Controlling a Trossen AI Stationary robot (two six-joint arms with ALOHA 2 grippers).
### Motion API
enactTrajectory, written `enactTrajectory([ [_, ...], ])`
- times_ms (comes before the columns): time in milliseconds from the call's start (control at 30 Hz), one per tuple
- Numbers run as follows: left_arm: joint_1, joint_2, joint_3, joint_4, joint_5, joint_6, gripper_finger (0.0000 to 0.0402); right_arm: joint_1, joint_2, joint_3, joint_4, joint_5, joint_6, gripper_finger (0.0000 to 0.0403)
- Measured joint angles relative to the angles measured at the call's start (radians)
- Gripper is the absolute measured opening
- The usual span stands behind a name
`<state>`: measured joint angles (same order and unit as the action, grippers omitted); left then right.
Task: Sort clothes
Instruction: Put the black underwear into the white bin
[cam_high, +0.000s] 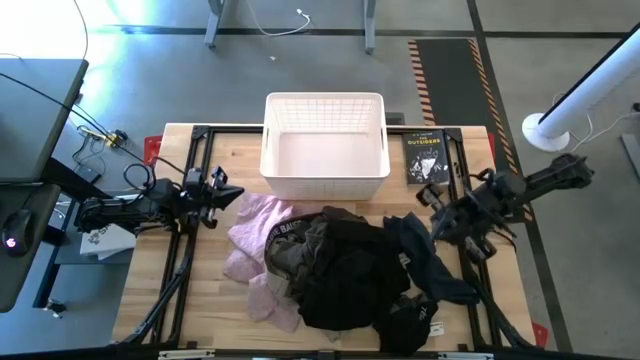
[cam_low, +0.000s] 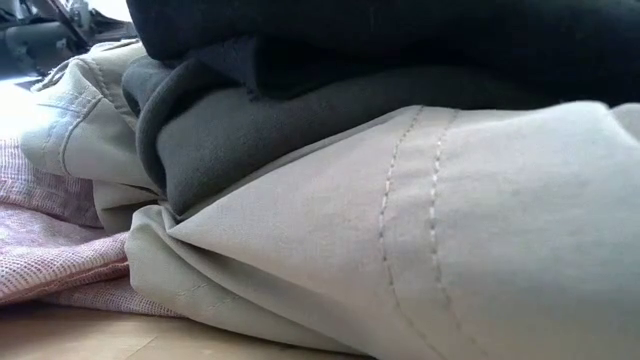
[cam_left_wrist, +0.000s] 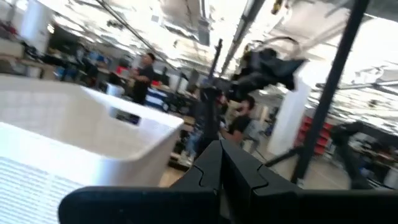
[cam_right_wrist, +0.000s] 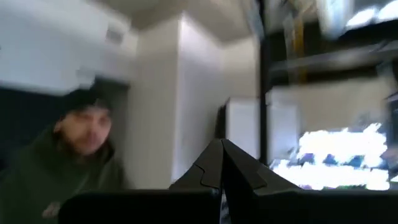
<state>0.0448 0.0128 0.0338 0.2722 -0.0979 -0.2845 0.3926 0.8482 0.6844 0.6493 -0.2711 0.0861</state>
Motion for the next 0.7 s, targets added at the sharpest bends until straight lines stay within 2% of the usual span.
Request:
enactTrajectory([
  [100,0.000,0.000,0.000,0.050,-0.026,0.025,0.0001,0.078,0.076,0.163,-0.272,0.040,-0.019,0.0000],
  [233,0.000,0.000,0.000,0.112,-0.037,0.044,0.0001,0.204,0.180,0.389,-0.717,0.274,0.025,0.0000],
  [333,0.000,0.000,0.000,0.132,-0.048,0.044,0.0001,0.289,0.256,0.516,-0.992,0.443,0.202,0.0000],
  [400,0.000,0.000,0.000,0.137,-0.048,0.043,0.0001,0.335,0.304,0.565,-1.131,0.500,0.360,0.0000],
  [500,0.000,0.000,0.000,0.138,-0.049,0.043,0.0001,0.383,0.371,0.595,-1.247,0.493,0.601,0.0002],
  [567,0.000,0.000,0.000,0.139,-0.063,0.043,0.0001,0.407,0.412,0.595,-1.279,0.403,0.739,0.0005],
  [633,0.000,0.000,0.000,0.138,-0.081,0.032,0.0001,0.419,0.455,0.595,-1.295,0.302,0.789,0.0006],
  [700,0.000,0.000,0.000,0.138,-0.113,0.028,0.0001,0.419,0.494,0.595,-1.317,0.243,0.781,0.0006],
])
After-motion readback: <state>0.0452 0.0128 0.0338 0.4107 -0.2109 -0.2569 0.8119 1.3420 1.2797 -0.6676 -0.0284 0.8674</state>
